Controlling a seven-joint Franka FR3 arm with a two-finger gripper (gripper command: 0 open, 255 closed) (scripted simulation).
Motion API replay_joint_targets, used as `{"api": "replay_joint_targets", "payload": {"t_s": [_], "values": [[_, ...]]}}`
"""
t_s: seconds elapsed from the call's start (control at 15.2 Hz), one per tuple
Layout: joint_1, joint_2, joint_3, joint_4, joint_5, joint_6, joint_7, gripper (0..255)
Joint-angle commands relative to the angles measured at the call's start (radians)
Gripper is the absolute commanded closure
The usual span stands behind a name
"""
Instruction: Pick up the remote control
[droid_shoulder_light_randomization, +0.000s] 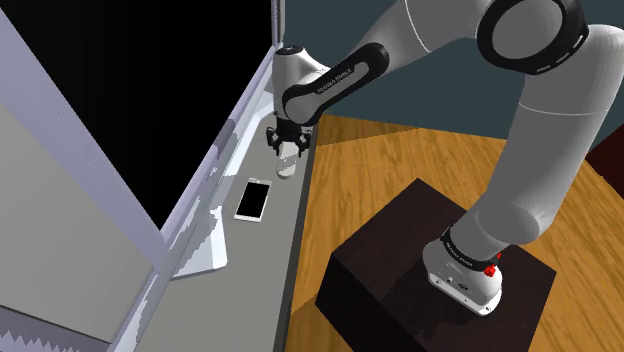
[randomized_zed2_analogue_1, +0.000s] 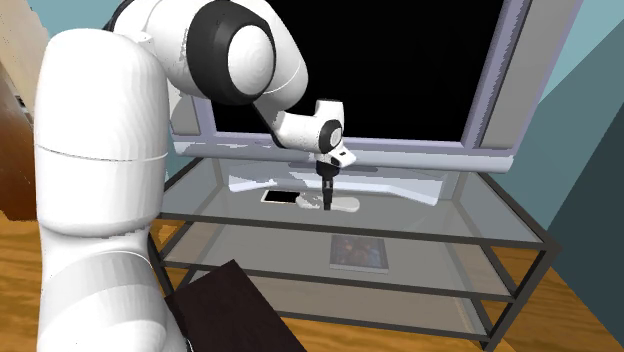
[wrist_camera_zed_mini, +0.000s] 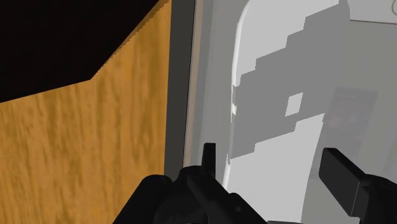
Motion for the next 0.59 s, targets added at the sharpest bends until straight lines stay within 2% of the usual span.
{"api": "replay_joint_targets", "payload": {"t_s": [0.0, 0.53], "values": [[-0.004, -0.020, 0.005, 0.005, 0.010, -0.024, -0.007, 255], [-0.011, -0.072, 0.015, 0.025, 0.035, -0.093, -0.025, 255]]}}
